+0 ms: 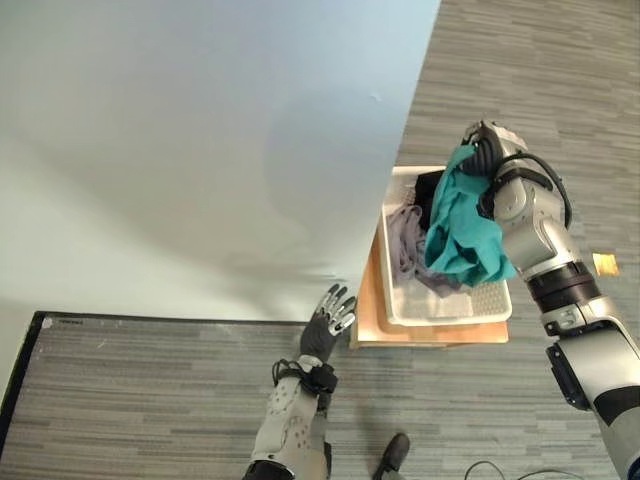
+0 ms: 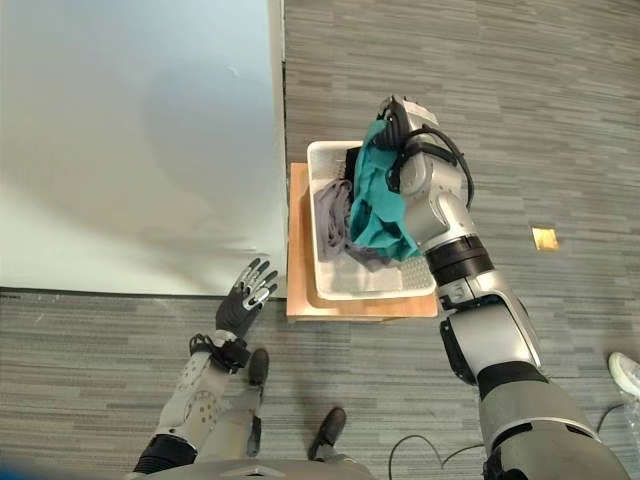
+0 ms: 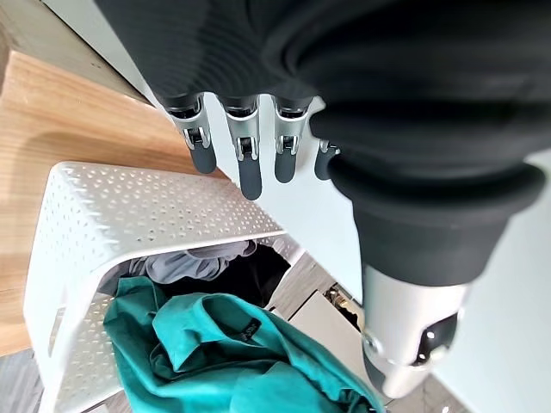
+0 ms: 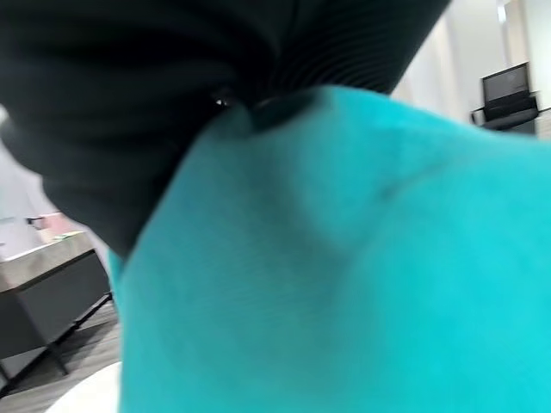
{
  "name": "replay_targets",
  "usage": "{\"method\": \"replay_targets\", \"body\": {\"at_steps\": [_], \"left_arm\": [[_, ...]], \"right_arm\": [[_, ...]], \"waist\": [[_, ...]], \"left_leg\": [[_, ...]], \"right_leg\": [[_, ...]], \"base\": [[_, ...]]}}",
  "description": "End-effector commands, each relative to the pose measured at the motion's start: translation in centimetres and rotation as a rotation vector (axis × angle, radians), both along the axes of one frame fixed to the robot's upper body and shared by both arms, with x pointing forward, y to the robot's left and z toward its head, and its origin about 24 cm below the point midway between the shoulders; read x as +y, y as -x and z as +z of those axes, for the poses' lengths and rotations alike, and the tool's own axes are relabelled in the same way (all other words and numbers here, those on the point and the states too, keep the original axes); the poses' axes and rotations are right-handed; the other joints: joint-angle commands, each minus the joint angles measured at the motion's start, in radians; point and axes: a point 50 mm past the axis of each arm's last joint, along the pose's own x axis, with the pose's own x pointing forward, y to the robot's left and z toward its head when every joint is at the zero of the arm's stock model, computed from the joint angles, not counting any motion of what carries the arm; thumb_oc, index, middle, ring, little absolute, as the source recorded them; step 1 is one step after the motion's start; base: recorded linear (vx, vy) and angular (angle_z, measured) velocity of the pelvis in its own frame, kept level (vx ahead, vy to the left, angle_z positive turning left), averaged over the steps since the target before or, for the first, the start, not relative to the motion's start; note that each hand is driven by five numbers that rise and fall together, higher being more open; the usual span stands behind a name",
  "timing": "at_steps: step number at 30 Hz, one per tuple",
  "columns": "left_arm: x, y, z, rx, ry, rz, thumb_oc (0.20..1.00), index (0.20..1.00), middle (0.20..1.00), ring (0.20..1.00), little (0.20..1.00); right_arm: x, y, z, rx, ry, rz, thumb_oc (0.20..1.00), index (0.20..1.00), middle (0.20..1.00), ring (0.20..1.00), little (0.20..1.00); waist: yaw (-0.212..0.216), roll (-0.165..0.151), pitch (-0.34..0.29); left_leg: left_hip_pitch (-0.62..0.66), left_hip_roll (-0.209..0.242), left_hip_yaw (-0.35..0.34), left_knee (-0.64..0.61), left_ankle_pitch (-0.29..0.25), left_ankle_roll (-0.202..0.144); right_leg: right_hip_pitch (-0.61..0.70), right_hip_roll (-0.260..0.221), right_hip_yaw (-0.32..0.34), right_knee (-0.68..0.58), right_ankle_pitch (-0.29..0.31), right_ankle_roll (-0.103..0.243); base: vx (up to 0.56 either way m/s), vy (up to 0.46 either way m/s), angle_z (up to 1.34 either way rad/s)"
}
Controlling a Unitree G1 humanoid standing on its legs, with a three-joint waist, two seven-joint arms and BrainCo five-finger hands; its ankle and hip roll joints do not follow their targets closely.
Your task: Pick up bed clothes into laundry basket.
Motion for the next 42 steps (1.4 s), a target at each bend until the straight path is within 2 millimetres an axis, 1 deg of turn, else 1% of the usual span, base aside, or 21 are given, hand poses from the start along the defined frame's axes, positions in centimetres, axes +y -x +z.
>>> {"method": "replay_targets", "body": {"at_steps": [1, 3, 5, 7, 9, 10, 13, 16, 17, 18, 19, 22, 23, 24, 27, 29, 33, 36, 37, 40, 42], "left_arm": [[-1.6, -1.2, 3.1, -0.138, 0.048, -0.041, 1.000, 1.000, 1.000, 1.000, 1.000], [-1.7, -1.1, 3.1, -0.136, 0.049, -0.047, 1.000, 1.000, 1.000, 1.000, 1.000], [-1.8, -1.1, 3.1, -0.133, 0.046, -0.049, 1.000, 1.000, 1.000, 1.000, 1.000], [-1.9, -1.0, 3.1, -0.135, 0.044, -0.051, 1.000, 1.000, 1.000, 1.000, 1.000], [-1.9, -1.1, 3.2, -0.137, 0.046, -0.046, 1.000, 1.000, 1.000, 1.000, 1.000], [-2.1, -1.1, 3.2, -0.137, 0.053, -0.043, 1.000, 1.000, 1.000, 1.000, 1.000], [-2.7, -0.9, 2.6, -0.116, 0.063, -0.045, 1.000, 1.000, 1.000, 1.000, 1.000], [-3.6, -0.6, 2.4, -0.116, 0.084, -0.066, 1.000, 1.000, 1.000, 1.000, 1.000], [-3.7, -0.5, 2.4, -0.115, 0.085, -0.066, 1.000, 1.000, 1.000, 1.000, 1.000], [-4.0, -0.4, 2.5, -0.121, 0.103, -0.062, 1.000, 1.000, 1.000, 1.000, 1.000], [-4.1, -0.4, 2.6, -0.130, 0.109, -0.057, 1.000, 1.000, 1.000, 1.000, 1.000], [-4.2, -0.3, 2.7, -0.140, 0.117, -0.049, 1.000, 1.000, 1.000, 1.000, 1.000], [-4.2, -0.3, 2.7, -0.139, 0.117, -0.049, 1.000, 1.000, 1.000, 1.000, 1.000], [-4.2, -0.3, 2.7, -0.148, 0.118, -0.042, 1.000, 1.000, 1.000, 1.000, 1.000], [-4.1, -0.5, 2.8, -0.157, 0.108, -0.037, 1.000, 1.000, 1.000, 1.000, 1.000], [-4.1, -0.5, 2.8, -0.158, 0.107, -0.033, 1.000, 1.000, 1.000, 1.000, 1.000], [-4.3, -0.6, 3.0, -0.170, 0.099, -0.037, 1.000, 1.000, 1.000, 1.000, 1.000], [-4.2, -0.5, 2.9, -0.168, 0.097, -0.028, 1.000, 1.000, 1.000, 1.000, 1.000], [-4.2, -0.4, 2.9, -0.168, 0.097, -0.028, 1.000, 1.000, 1.000, 1.000, 1.000], [-3.5, -0.2, 2.5, -0.154, 0.090, -0.003, 1.000, 1.000, 1.000, 1.000, 1.000], [-3.2, -0.1, 2.3, -0.144, 0.088, 0.003, 1.000, 1.000, 1.000, 1.000, 1.000]], "right_arm": [[-0.5, 1.0, 5.2, -0.156, 0.042, -0.019, 0.200, 0.200, 0.200, 0.200, 0.200], [-0.3, 1.2, 5.1, -0.146, 0.026, -0.009, 0.200, 0.200, 0.200, 0.200, 0.200], [0.1, 1.4, 5.3, -0.153, 0.013, 0.007, 0.200, 0.200, 0.200, 0.200, 0.200], [0.8, 1.5, 5.0, -0.147, -0.011, 0.032, 0.200, 0.200, 0.200, 0.200, 0.200], [1.3, 1.6, 3.9, -0.129, -0.083, 0.057, 0.200, 0.200, 0.200, 0.200, 0.200], [1.5, 1.6, 2.8, -0.111, -0.131, 0.068, 0.200, 0.200, 0.200, 0.200, 0.200], [2.2, 1.3, -2.4, -0.019, -0.203, 0.070, 0.200, 0.200, 0.200, 0.200, 0.200], [2.0, 0.8, -8.4, 0.090, -0.204, 0.016, 0.200, 0.200, 0.200, 0.200, 0.200], [2.0, 0.7, -8.6, 0.088, -0.205, 0.015, 0.200, 0.200, 0.200, 0.200, 0.200], [1.6, 0.9, -11.9, 0.150, -0.217, -0.034, 0.200, 0.200, 0.200, 0.200, 0.200], [1.3, 1.2, -13.6, 0.185, -0.224, -0.057, 0.200, 0.200, 0.200, 0.200, 0.200], [0.9, 1.8, -16.0, 0.220, -0.242, -0.104, 0.200, 0.200, 0.200, 0.200, 0.200], [0.9, 1.8, -16.1, 0.220, -0.242, -0.104, 0.200, 0.200, 0.200, 0.200, 0.200], [0.6, 2.3, -17.4, 0.246, -0.237, -0.130, 0.200, 0.200, 0.200, 0.200, 0.200], [-0.3, 2.8, -18.7, 0.274, -0.229, -0.175, 0.200, 0.200, 0.200, 0.200, 0.200], [-0.6, 2.9, -19.0, 0.274, -0.232, -0.189, 0.200, 0.200, 0.200, 0.200, 0.200], [-2.7, 3.1, -20.0, 0.284, -0.222, -0.303, 0.200, 0.200, 0.200, 0.200, 0.200], [-4.0, 3.9, -21.0, 0.308, -0.223, -0.366, 0.200, 0.200, 0.200, 0.200, 0.200], [-4.0, 4.0, -21.0, 0.309, -0.223, -0.367, 0.200, 0.200, 0.200, 0.200, 0.200], [-5.5, 5.8, -21.1, 0.314, -0.240, -0.397, 0.200, 0.200, 0.200, 0.200, 0.200], [-6.7, 6.8, -21.0, 0.317, -0.228, -0.414, 0.200, 0.200, 0.200, 0.200, 0.200]], "waist": [[0.046, -0.007, 0.005], [0.055, -0.012, 0.007], [0.064, -0.015, 0.010], [0.073, -0.017, 0.013], [0.076, -0.019, 0.016], [0.077, -0.016, 0.020], [0.090, -0.017, 0.024], [0.108, -0.011, 0.025], [0.107, -0.009, 0.023], [0.112, -0.001, 0.023], [0.112, 0.001, 0.027], [0.107, 0.010, 0.027], [0.107, 0.010, 0.026], [0.098, 0.015, 0.028], [0.084, 0.023, 0.029], [0.080, 0.026, 0.028], [0.054, 0.044, 0.023], [0.033, 0.054, 0.017], [0.034, 0.054, 0.017], [-0.006, 0.060, 0.007], [-0.019, 0.063, 0.000]], "left_leg": [[0.064, 0.085, 0.000, 0.008, -0.013, -0.073], [0.063, 0.079, -0.006, 0.008, -0.013, -0.070], [0.061, 0.074, -0.014, 0.008, -0.014, -0.066], [0.059, 0.067, -0.021, 0.008, -0.015, -0.063], [0.058, 0.065, -0.027, 0.008, -0.015, -0.060], [0.057, 0.065, -0.029, 0.008, -0.015, -0.059], [0.056, 0.059, -0.040, 0.008, -0.016, -0.055], [0.048, 0.049, -0.058, 0.008, -0.011, -0.053], [0.048, 0.049, -0.060, 0.008, -0.011, -0.053], [0.039, 0.042, -0.070, 0.008, -0.006, -0.053], [0.036, 0.040, -0.072, 0.008, -0.004, -0.054], [0.028, 0.037, -0.081, 0.008, 0.000, -0.053], [0.028, 0.037, -0.081, 0.008, 0.000, -0.053], [0.026, 0.038, -0.080, 0.008, 0.001, -0.052], [0.026, 0.040, -0.076, 0.008, 0.006, -0.050], [0.028, 0.040, -0.073, 0.008, 0.006, -0.050], [0.036, 0.040, -0.060, 0.008, 0.010, -0.048], [0.049, 0.040, -0.046, 0.008, 0.008, -0.047], [0.050, 0.040, -0.046, 0.008, 0.008, -0.047], [0.077, 0.044, -0.025, 0.008, -0.001, -0.045], [0.091, 0.045, -0.016, 0.008, -0.005, -0.044]], "right_leg": [[0.079, -0.044, -0.016, 0.014, -0.014, 0.078], [0.085, -0.047, -0.026, 0.014, -0.017, 0.083], [0.089, -0.049, -0.032, 0.014, -0.019, 0.087], [0.092, -0.051, -0.034, 0.014, -0.020, 0.091], [0.097, -0.052, -0.038, 0.014, -0.023, 0.094], [0.098, -0.052, -0.038, 0.014, -0.024, 0.095], [0.108, -0.053, -0.046, 0.014, -0.031, 0.097], [0.116, -0.055, -0.063, 0.014, -0.036, 0.099], [0.117, -0.055, -0.065, 0.014, -0.037, 0.099], [0.119, -0.056, -0.077, 0.014, -0.040, 0.098], [0.119, -0.057, -0.080, 0.014, -0.041, 0.099], [0.116, -0.056, -0.089, 0.014, -0.044, 0.101], [0.116, -0.056, -0.090, 0.014, -0.044, 0.101], [0.112, -0.057, -0.089, 0.014, -0.043, 0.101], [0.109, -0.062, -0.083, 0.014, -0.043, 0.101], [0.107, -0.065, -0.081, 0.014, -0.042, 0.101], [0.105, -0.077, -0.069, 0.014, -0.041, 0.102], [0.109, -0.083, -0.057, 0.014, -0.038, 0.102], [0.109, -0.083, -0.057, 0.014, -0.039, 0.102], [0.117, -0.088, -0.034, 0.014, -0.040, 0.101], [0.122, -0.089, -0.023, 0.014, -0.041, 0.099]], "base": [[0.03, 0.033, 0.13], [0.03, 0.032, 0.08], [0.03, 0.034, 0.06], [0.02, 0.032, 0.06], [0.02, 0.033, 0.06], [0.02, 0.040, 0.12], [0.03, 0.032, 0.13], [0.03, 0.028, 0.08], [0.02, 0.033, 0.30], [0.01, 0.035, 0.33], [0.00, 0.044, 0.32], [-0.01, 0.014, 0.10], [-0.01, 0.013, 0.10], [-0.01, 0.014, 0.08], [0.00, 0.013, 0.04], [0.00, 0.000, 0.00], [0.01, 0.021, -0.02], [0.01, 0.016, -0.09], [0.02, 0.017, -0.07], [0.02, -0.005, -0.08], [0.02, -0.021, -0.15]]}}
